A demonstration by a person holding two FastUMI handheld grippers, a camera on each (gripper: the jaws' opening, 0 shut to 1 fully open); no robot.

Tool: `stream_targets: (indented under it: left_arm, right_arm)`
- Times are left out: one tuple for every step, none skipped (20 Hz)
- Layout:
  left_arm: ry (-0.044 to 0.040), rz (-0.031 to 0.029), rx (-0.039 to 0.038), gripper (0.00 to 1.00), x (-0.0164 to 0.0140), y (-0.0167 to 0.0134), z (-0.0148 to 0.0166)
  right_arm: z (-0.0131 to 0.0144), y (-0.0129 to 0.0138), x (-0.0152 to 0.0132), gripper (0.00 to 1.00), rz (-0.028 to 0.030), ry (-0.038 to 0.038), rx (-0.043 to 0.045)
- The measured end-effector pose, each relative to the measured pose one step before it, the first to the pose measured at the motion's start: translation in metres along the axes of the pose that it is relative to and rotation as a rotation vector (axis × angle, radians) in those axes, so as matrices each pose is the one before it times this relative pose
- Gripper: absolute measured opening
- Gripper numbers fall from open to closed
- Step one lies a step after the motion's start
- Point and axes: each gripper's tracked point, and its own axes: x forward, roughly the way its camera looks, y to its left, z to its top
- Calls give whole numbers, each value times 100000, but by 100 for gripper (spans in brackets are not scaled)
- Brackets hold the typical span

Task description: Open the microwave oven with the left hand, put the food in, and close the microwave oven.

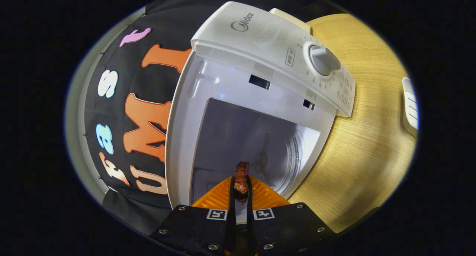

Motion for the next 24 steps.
stream_targets:
  left_arm:
    - [166, -26, 141, 100, 178, 94, -115]
    - [255, -242, -55, 100, 93, 53, -80]
    - [74, 60, -24, 100, 124, 62, -45]
    - [254, -163, 7, 100, 23, 50, -52]
    - [109, 198, 107, 100, 104, 135, 7]
    - [103, -208, 14, 100, 91, -47, -101]
    - [209, 210, 199, 100, 88, 116, 31]
    - [99, -173, 55, 100, 74, -28, -100]
    - [312, 102, 45, 100, 128, -88, -6]
    - [181, 22, 23, 100, 105, 151, -139]
    - [167, 10, -9, 100, 64, 59, -42]
    - [242, 6, 78, 100, 49, -79, -11]
    - [286, 44, 202, 100, 40, 66, 4]
    - [60, 102, 168, 92, 64, 54, 72]
    - [126, -30, 205, 92, 86, 65, -153]
    - [205, 125, 203, 100, 64, 20, -102]
    - [0, -47, -119, 92, 14, 62, 74]
    - [-97, 114, -226, 100, -2, 5, 33]
    - [-157, -11, -414, 92, -34, -118, -12]
    - [-325, -63, -615, 100, -67, 8, -102]
    - [68, -470, -875, 100, -27, -98, -95]
    - [284, -685, -1127, 100, 141, -250, -233]
    - [116, -807, -1085, 100, -16, -258, -118]
    - [-362, -1054, -608, 92, 100, -168, -60]
  right_arm:
    - [266, -60, 390, 11, -579, -2059, 569]
    - [356, -166, 382, 11, -627, -2035, 734]
    - [166, -135, 449, 11, -570, -1558, 976]
    - [36, -205, 522, 11, -243, -860, 915]
    - [-137, -71, 416, 11, -334, -347, 1004]
    - [-37, -120, 480, 11, -529, -660, 1016]
    - [-38, -99, 512, 11, -550, -939, 984]
    - [78, -225, 472, 11, -822, -920, 956]
    - [79, -256, 380, 11, -1095, -1507, 1697]
    - [-66, -166, 509, 11, -861, -872, 1190]
    - [-249, -235, 374, 11, -1126, -584, 768]
    - [-413, -384, 390, 11, -1138, -179, 104]
    - [-318, -264, 441, 11, -766, -236, 36]
    - [-293, 10, 467, 12, 232, 19, 445]
    - [-176, -23, 232, 12, -947, 205, 586]
    - [-422, -471, 411, 14, -2252, 1456, 951]
    - [-517, -729, 598, 16, -3251, 1525, 86]
    - [-345, -1085, 799, 22, -4181, 1134, -276]
    - [-172, -628, 108, 15, -2373, 1152, -737]
    - [119, -304, -231, 35, -222, 756, -1798]
    - [540, 70, -1031, 39, -506, 529, -2671]
    - [162, -153, -158, 46, -281, 984, -3381]
    - [151, -265, -642, 49, -382, 1043, -4200]
    - [383, -508, -324, 57, -56, -148, -4340]
